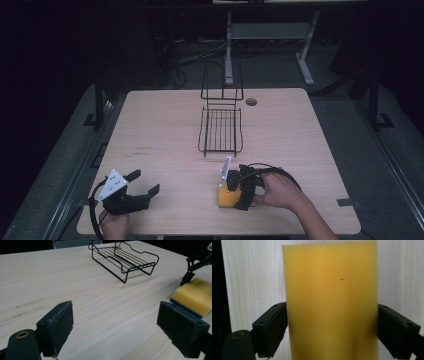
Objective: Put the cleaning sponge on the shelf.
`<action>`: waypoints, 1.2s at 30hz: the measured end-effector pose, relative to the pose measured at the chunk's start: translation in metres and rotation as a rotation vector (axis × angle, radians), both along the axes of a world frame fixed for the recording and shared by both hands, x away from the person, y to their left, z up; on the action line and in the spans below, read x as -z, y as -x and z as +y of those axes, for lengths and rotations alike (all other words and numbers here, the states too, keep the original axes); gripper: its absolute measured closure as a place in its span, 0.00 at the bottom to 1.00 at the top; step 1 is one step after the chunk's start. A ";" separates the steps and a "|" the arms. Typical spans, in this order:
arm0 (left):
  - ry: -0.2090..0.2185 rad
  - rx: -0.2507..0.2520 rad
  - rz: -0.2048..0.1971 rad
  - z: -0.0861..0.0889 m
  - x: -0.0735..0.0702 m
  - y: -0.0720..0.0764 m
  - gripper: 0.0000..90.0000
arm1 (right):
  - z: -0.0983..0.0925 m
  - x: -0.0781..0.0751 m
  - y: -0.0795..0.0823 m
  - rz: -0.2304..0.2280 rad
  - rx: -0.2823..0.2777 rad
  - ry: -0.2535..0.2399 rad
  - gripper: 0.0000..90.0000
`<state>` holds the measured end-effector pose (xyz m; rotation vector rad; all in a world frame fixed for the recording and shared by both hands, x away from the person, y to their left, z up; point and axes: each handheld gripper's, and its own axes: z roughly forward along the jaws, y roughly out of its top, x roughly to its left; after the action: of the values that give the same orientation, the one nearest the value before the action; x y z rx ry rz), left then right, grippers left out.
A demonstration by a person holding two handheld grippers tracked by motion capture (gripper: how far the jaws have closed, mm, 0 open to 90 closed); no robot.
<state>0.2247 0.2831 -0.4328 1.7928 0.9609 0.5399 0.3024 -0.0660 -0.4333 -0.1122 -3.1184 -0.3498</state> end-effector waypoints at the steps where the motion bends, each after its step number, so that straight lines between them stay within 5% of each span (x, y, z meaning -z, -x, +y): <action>1: 0.000 0.000 0.000 0.000 0.000 0.000 0.14 | 0.000 0.001 0.000 0.001 0.003 0.002 0.17; 36: 0.007 -0.001 0.002 0.001 0.000 0.000 0.14 | 0.002 0.002 0.000 -0.022 -0.010 0.017 0.23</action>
<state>0.2249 0.2837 -0.4330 1.7871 0.9641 0.5354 0.3024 -0.0639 -0.4355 -0.0940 -3.1426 -0.3274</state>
